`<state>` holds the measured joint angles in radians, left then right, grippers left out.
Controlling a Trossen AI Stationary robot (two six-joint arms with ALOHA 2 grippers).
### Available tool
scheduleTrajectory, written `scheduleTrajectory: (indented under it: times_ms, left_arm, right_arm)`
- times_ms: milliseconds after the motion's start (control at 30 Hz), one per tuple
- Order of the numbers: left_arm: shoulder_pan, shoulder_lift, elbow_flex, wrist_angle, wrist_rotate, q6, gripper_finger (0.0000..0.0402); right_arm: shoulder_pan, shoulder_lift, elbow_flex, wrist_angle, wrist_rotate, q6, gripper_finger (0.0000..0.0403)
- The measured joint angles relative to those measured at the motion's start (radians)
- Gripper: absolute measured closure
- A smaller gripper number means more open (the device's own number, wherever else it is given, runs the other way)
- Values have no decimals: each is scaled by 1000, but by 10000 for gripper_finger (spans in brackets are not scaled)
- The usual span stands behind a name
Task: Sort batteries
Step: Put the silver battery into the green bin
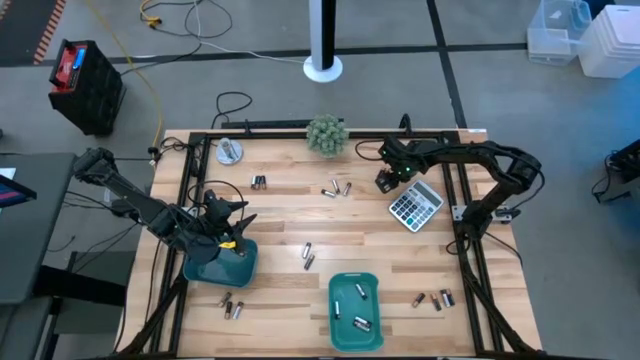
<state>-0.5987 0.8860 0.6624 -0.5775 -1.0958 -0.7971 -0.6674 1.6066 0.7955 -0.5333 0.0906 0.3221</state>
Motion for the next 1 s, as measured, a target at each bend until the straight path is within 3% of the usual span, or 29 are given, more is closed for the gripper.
scheduleTrajectory:
  times_ms: [433,733,1000]
  left_arm:
    - [0,0,0,-9,0,0,200]
    - [0,0,0,-8,0,-4,201]
    - [0,0,0,-8,0,-4,201]
  right_arm:
    - [48,0,0,-35,8,-43,378]
    - [64,-50,-6,-58,-5,-40,392]
    - [113,-172,-7,-79,2,-39,393]
